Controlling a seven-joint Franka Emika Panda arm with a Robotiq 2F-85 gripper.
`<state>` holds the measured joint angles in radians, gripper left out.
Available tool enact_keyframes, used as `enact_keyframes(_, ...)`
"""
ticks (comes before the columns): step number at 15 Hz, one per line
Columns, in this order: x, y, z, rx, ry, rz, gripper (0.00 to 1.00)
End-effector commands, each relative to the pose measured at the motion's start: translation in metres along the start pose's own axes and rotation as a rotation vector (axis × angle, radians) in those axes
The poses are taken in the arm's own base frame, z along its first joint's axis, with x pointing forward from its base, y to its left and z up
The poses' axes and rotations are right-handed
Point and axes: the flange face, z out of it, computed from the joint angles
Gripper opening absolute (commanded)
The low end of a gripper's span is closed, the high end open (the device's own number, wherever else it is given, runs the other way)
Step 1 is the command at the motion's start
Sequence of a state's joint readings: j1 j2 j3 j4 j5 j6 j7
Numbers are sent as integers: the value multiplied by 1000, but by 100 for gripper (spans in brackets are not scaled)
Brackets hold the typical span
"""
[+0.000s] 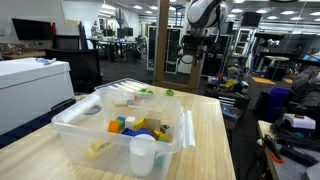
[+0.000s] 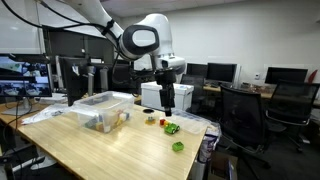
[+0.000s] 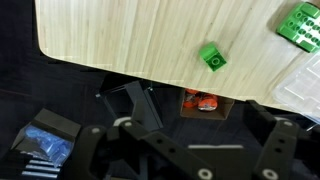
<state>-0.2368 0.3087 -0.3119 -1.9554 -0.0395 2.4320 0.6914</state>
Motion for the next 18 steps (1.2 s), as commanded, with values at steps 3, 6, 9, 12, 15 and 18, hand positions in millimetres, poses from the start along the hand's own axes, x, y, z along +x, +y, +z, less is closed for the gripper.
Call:
enact_keyframes(3, 23, -56, 48, -4, -27, 30, 100)
enact_keyframes(6, 33, -74, 69, -36, -62, 42, 100)
enact_keyframes(9, 45, -88, 96, -74, -105, 52, 100)
enact_keyframes(12, 60, -96, 126, -124, -149, 65, 100)
enact_keyframes(15, 58, -94, 127, -127, -113, 38, 100)
enact_keyframes(18, 56, -95, 127, -128, -114, 36, 100)
